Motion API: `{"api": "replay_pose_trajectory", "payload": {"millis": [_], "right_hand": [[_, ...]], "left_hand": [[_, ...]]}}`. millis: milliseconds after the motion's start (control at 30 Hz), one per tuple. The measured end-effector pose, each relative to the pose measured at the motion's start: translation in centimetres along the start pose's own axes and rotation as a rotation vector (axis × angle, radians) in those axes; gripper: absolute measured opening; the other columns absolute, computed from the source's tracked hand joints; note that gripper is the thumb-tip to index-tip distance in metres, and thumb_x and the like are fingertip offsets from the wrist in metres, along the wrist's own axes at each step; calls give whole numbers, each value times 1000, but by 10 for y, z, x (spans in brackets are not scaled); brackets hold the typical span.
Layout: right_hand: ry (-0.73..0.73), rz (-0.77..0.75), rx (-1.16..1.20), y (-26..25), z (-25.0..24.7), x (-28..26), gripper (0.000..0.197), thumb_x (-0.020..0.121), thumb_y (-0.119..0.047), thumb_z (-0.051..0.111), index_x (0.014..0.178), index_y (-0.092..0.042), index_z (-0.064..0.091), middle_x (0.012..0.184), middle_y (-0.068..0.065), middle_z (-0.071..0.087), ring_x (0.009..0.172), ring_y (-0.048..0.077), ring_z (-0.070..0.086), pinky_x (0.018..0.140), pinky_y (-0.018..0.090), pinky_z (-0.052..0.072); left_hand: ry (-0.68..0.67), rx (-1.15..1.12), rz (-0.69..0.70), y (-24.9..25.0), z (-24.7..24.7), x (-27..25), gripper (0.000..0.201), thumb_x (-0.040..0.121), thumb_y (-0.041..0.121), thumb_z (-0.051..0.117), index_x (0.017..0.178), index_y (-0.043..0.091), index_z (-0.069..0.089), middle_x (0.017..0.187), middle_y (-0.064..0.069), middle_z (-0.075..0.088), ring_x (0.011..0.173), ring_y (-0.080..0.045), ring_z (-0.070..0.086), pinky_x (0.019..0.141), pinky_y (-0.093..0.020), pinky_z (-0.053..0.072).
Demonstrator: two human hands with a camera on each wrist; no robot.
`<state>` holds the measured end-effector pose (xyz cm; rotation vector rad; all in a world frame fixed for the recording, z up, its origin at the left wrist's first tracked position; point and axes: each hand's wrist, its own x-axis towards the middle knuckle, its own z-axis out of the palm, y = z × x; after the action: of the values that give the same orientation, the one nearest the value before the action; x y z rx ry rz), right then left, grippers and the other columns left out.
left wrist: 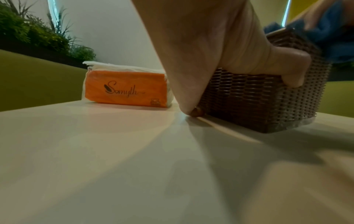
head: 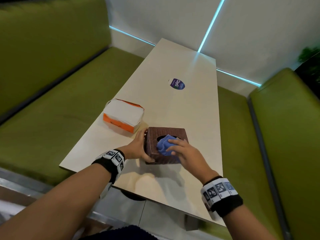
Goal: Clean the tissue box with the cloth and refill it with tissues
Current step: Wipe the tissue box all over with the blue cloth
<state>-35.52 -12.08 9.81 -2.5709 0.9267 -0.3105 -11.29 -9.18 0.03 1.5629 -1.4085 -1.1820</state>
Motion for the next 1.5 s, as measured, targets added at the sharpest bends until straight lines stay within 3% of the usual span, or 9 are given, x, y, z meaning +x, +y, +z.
{"api": "replay_pose_trajectory", "payload": {"millis": [133, 267, 400, 533, 733, 900, 1067, 1300, 1500], "right_hand": [[337, 149, 333, -3, -23, 9, 27, 101, -22, 46, 120, -23, 66, 134, -6, 58, 125, 8, 51, 104, 32, 43], [95, 236, 42, -2, 9, 29, 42, 99, -41, 42, 141, -36, 43, 159, -4, 22, 147, 22, 20, 117, 42, 24], [48, 199, -97, -25, 38, 35, 45, 101, -44, 34, 144, -33, 42, 159, -5, 23, 148, 29, 15, 118, 43, 25], [-50, 11, -85, -56, 55, 37, 50, 98, -49, 29, 141, -30, 47, 158, -7, 27, 148, 26, 12, 120, 40, 19], [-1, 242, -143, -38, 43, 81, 45, 103, -35, 33, 148, -27, 34, 161, -1, 17, 148, 30, 7, 120, 45, 14], [32, 166, -186, -56, 63, 41, 54, 99, -44, 22, 147, -25, 36, 160, -2, 21, 148, 30, 12, 120, 39, 22], [203, 56, -227, -59, 61, 12, 41, 85, -27, 59, 125, -17, 64, 137, 4, 58, 132, 28, 42, 91, 37, 55], [17, 231, -210, -32, 47, 46, 49, 102, -36, 24, 148, -24, 33, 161, 1, 16, 149, 27, 12, 119, 40, 11], [363, 681, 349, 37, -31, 11, 33, 102, -32, 39, 118, -18, 64, 120, 11, 64, 104, 27, 57, 82, 32, 43]], "left_hand": [[-8, 18, -21, -5, 0, 2, 146, 32, 49, 96, 146, 38, 6, 148, -1, 23, 141, -23, 31, 116, -50, 33], [-10, 4, -11, -8, 2, 4, 143, 31, 51, 97, 142, 45, 8, 145, -4, 26, 138, -25, 35, 114, -51, 37], [34, 46, -30, -6, 1, 3, 141, 37, 41, 93, 148, 24, 8, 146, -7, 27, 138, -23, 34, 117, -40, 33], [-97, 102, -164, 17, -5, -2, 41, 82, 4, 73, 118, 6, 53, 114, -3, 54, 115, -18, 46, 114, -35, 34], [34, 21, -5, 14, -1, -10, 146, 35, 41, 89, 151, 18, 5, 147, -1, 23, 136, -16, 29, 114, -36, 35], [31, 16, 36, 4, -1, -8, 139, 39, 43, 88, 150, 14, 10, 148, -5, 26, 139, -19, 34, 115, -37, 36], [3, 4, 35, 1, 0, -4, 148, 38, 48, 83, 152, 9, -3, 152, -6, 17, 141, -16, 27, 116, -29, 30], [24, -30, 62, -5, 0, 2, 141, 34, 37, 91, 149, 22, 10, 146, -4, 28, 136, -18, 37, 115, -40, 37], [-19, -37, 26, -15, -2, 5, 141, 34, 47, 99, 140, 56, 6, 146, 2, 27, 139, -21, 35, 113, -51, 38]]}}
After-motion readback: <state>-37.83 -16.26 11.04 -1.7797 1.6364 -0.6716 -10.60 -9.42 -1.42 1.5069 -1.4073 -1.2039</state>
